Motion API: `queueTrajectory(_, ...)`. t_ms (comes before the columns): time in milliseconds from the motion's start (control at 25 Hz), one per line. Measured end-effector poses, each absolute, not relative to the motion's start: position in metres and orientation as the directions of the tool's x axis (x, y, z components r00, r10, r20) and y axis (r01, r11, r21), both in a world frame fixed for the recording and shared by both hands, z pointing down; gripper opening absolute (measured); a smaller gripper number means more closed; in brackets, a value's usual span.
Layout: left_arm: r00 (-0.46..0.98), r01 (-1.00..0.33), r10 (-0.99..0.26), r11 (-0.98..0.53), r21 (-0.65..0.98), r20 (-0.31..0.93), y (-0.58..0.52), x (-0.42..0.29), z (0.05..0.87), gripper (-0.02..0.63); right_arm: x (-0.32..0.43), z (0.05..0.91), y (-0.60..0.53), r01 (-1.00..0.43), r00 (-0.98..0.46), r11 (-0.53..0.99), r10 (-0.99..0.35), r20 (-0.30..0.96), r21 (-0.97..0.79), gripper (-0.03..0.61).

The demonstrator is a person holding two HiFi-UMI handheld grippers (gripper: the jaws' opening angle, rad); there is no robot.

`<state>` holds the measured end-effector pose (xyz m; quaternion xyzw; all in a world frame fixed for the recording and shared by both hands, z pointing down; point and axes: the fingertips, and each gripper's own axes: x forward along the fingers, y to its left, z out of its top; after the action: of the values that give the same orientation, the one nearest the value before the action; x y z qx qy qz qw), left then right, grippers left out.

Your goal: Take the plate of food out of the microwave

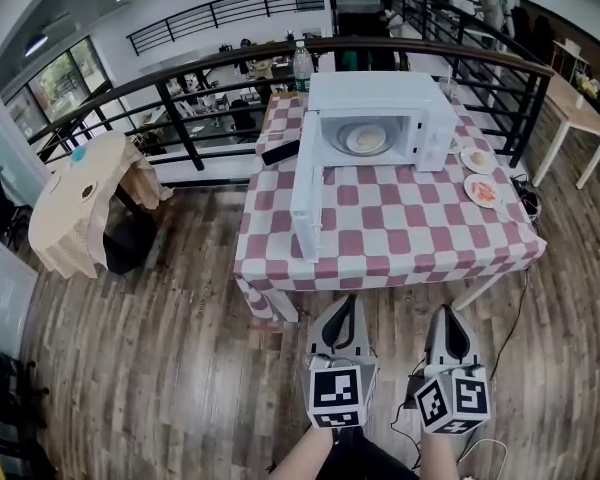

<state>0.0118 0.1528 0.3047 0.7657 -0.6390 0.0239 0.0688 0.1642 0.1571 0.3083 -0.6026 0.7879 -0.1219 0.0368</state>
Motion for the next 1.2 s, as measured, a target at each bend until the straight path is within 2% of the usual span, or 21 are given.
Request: queueTrajectory(1200,0.178,-0.982,-0.974,-0.167,0.088,0.141,0.02,0.017,0.316,0.009,0.161,0.318,0.026,-0.933,-0.291,0.26,-0.952,0.099,-0.248,-0.005)
